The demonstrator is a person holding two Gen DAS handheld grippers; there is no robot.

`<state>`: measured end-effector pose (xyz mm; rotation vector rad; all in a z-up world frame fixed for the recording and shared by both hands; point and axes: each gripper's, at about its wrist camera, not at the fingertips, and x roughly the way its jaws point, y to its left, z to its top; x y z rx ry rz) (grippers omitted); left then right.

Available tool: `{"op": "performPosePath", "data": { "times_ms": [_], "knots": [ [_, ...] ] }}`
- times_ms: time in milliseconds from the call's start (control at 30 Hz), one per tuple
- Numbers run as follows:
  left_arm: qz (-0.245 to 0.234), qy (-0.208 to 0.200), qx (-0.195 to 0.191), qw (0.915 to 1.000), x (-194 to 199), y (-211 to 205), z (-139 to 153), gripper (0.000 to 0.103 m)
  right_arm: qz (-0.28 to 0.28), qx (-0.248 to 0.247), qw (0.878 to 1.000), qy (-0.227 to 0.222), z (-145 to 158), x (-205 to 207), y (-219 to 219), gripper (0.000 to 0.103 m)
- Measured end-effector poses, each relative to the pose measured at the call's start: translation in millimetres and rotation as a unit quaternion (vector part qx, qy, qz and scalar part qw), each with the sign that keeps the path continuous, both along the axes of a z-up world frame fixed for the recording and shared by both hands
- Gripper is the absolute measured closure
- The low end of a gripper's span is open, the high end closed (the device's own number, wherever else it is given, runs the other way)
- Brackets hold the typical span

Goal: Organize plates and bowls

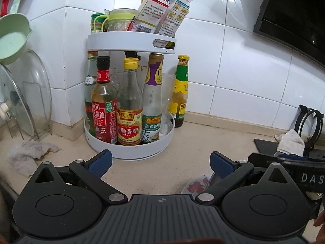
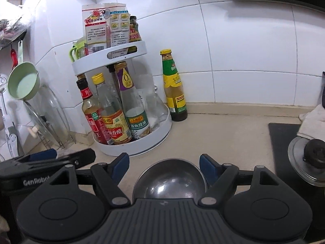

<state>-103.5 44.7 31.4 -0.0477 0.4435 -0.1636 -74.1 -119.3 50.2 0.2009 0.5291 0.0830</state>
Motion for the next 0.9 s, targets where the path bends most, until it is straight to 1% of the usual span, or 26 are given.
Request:
{"op": "performPosePath", "data": {
  "times_ms": [200,900],
  "knots": [
    [0.009,0.004,0.011,0.9999,0.9,-3.5,-1.7,0.0,0.003,0.01,1.0,0.001,-0.5,1.0,1.4,0.029],
    [0.026,-0.023,0.044,0.9984,-5.5,-8.1,5.6,0.0,0.012,0.016,1.0,0.0,2.2,2.6,1.1,0.029]
  ]
}}
